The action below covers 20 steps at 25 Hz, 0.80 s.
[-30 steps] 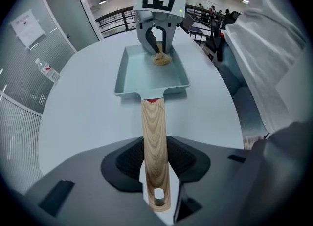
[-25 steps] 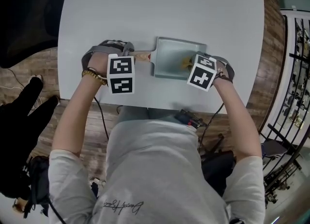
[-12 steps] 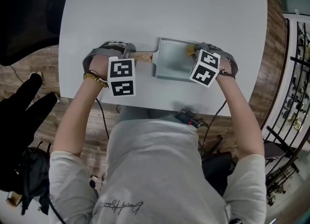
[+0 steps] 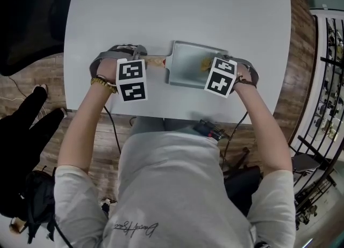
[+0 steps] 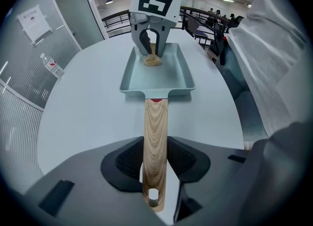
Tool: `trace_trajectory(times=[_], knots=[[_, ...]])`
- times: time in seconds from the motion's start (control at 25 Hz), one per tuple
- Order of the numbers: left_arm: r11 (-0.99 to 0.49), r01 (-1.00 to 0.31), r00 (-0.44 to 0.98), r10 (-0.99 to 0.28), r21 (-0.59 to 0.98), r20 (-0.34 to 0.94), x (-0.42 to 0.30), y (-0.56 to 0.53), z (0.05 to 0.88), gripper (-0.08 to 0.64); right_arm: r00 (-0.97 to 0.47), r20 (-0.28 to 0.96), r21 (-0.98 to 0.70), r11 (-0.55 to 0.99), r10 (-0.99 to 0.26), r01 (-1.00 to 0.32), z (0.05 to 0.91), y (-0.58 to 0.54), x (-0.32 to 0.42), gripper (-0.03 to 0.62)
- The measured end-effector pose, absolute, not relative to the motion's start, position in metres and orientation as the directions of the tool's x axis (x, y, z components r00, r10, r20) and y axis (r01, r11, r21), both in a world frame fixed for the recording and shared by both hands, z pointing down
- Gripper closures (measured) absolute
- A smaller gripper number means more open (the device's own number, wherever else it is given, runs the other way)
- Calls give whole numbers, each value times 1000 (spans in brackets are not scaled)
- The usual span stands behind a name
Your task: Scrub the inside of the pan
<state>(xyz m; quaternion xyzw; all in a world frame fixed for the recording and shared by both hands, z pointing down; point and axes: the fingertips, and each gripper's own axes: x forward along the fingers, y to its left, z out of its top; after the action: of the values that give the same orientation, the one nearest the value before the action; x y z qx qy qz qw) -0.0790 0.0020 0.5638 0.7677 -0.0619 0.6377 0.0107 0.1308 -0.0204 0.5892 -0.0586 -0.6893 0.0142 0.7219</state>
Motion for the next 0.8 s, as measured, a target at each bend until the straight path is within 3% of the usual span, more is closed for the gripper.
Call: trace_trajectory(times=[0.44, 0.8], knots=[[-991, -115, 175, -82, -63, 981, -80, -3, 567, 413, 62, 930, -362, 932, 361, 5, 587, 33, 136, 523], [-992, -107, 174, -85, -67, 981, -80, -5, 565, 413, 48, 922, -385, 923, 385, -16, 584, 34, 135, 523]])
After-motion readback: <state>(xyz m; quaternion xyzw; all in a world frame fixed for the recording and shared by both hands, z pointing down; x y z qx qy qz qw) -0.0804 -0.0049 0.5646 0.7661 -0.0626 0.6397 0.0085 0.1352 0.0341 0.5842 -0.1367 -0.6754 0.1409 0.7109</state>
